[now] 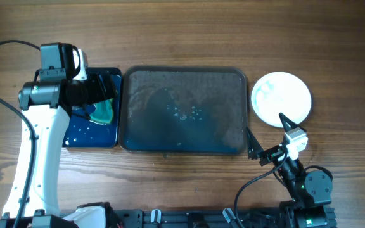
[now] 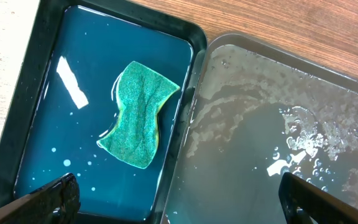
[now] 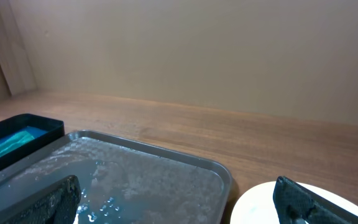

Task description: Clean dirty plates on tray and stack at the side

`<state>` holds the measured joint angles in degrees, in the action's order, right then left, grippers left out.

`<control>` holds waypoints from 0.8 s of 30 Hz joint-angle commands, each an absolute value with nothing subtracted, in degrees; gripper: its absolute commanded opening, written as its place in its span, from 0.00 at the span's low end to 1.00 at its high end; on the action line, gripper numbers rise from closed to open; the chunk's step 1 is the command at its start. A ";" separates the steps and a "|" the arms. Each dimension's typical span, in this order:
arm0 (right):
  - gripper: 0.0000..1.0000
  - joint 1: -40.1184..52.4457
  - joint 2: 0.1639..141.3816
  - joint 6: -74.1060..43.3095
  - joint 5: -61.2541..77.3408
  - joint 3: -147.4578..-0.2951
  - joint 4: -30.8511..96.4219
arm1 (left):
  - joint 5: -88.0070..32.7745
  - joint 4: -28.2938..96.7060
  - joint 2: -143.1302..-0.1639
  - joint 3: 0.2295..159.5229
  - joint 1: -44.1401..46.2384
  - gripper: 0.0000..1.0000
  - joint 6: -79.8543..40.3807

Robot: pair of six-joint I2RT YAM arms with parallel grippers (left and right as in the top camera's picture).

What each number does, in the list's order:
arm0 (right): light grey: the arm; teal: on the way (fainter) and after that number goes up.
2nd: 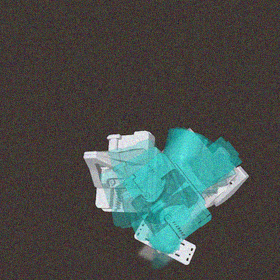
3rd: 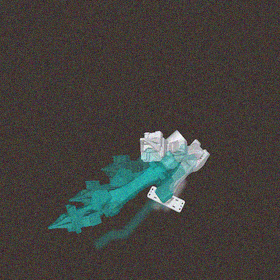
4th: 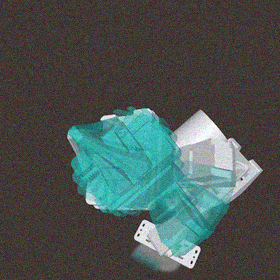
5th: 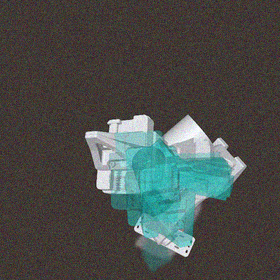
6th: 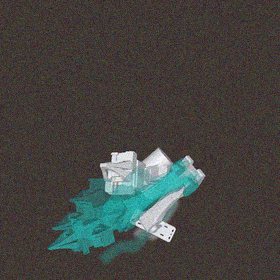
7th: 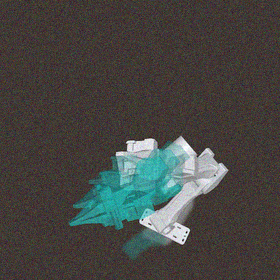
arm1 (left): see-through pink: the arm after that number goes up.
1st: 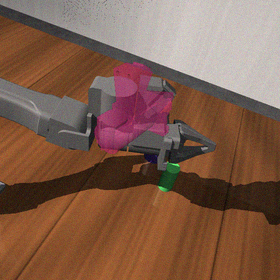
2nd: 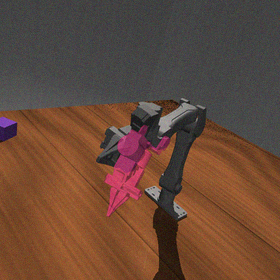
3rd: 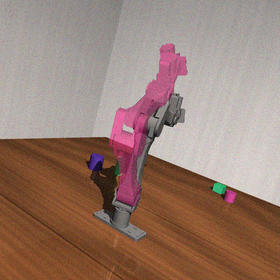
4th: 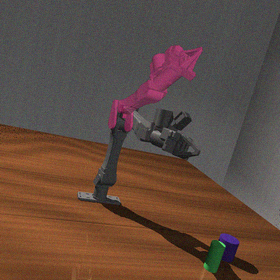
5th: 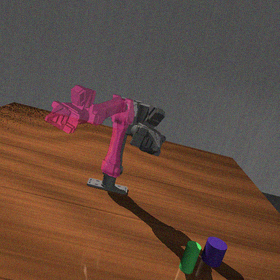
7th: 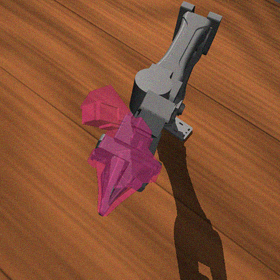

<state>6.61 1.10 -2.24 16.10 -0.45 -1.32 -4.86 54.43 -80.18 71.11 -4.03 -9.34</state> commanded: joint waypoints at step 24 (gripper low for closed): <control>1.00 6.90 0.27 -1.54 17.15 -0.30 -1.43 | -9.37 -6.66 -26.50 12.47 -4.40 1.00 -9.72</control>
